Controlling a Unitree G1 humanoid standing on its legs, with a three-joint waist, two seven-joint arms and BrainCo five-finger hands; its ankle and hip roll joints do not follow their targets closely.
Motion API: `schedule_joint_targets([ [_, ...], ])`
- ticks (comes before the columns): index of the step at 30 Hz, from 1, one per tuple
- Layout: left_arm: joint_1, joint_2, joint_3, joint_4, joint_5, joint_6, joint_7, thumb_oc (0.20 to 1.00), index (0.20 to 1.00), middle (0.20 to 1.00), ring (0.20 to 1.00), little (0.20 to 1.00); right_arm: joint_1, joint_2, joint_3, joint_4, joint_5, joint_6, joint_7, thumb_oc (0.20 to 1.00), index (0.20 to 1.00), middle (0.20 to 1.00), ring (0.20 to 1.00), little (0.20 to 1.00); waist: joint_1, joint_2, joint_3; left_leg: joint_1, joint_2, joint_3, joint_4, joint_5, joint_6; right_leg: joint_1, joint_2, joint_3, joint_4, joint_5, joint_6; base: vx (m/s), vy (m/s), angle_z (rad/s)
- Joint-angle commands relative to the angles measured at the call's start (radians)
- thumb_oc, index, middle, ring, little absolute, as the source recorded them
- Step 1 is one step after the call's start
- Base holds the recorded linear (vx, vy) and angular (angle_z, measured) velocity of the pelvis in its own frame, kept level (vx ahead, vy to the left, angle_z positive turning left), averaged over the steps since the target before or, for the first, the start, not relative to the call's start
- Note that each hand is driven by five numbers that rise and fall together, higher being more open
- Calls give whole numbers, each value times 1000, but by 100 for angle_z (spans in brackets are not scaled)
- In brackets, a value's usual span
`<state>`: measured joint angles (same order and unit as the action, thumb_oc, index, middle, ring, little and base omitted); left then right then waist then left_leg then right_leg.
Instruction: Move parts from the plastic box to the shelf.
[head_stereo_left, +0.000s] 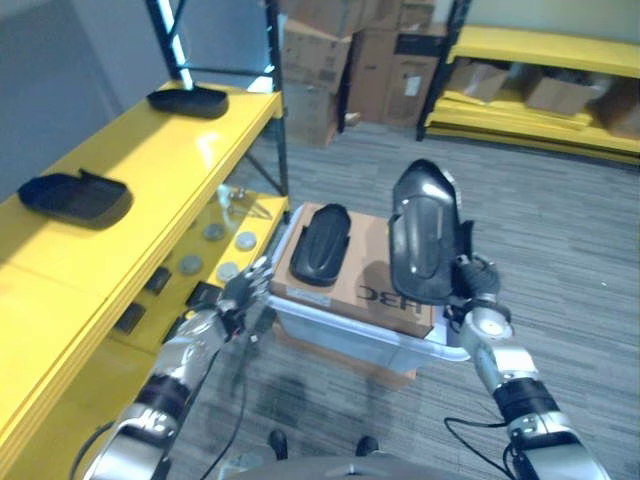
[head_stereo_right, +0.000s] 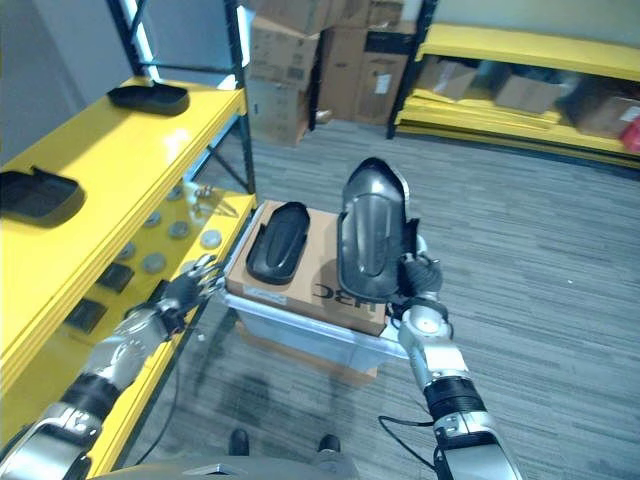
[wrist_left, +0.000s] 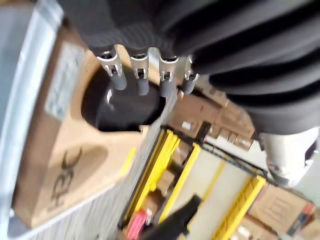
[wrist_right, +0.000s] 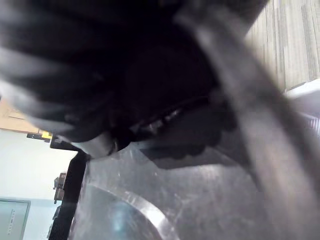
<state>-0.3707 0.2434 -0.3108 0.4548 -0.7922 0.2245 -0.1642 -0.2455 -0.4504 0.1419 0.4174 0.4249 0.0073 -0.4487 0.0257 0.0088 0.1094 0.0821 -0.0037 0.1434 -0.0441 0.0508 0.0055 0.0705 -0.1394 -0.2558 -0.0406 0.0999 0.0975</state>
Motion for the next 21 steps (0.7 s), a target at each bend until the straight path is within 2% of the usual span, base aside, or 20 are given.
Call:
schedule_joint_targets([
  [1,-68,-37,-62,74,-112,42,28,1000,1000,1000,1000,1000,-148,-29,17,29,-23,-52,50,200,200,200,200,200,20,-7,-27,-31,71,13,49,-37,-52,1,-52,8,21,-29,87,3,5,-29],
  [4,-142,-74,-112,88,-122,85,65,1000,1000,1000,1000,1000,-189,7,78,49,-20,-50,67,200,200,200,200,200,1,-6,-43,-23,72,28,47,-38,-53,0,-51,16,16,-25,91,6,3,-23],
  [13,-236,-89,-191,131,-83,176,85,1000,1000,1000,1000,1000,-253,53,165,66,4,-27,65,200,200,200,200,200,-19,-2,-70,-11,72,55,49,-50,-54,1,-51,28,9,-27,96,8,-2,-4],
  [18,-247,-108,-219,130,-94,178,66,1000,1000,1000,1000,1000,-255,63,179,78,11,-17,66,200,200,200,200,200,-25,-2,-72,-9,69,56,50,-56,-50,-3,-52,31,13,-29,97,0,0,0],
  [21,-255,-128,-238,94,-129,176,88,1000,1000,1000,1000,1000,-254,77,194,96,11,-10,83,200,200,200,200,200,-26,-3,-73,-6,66,57,51,-61,-48,-1,-54,29,14,-32,98,10,-2,0],
])
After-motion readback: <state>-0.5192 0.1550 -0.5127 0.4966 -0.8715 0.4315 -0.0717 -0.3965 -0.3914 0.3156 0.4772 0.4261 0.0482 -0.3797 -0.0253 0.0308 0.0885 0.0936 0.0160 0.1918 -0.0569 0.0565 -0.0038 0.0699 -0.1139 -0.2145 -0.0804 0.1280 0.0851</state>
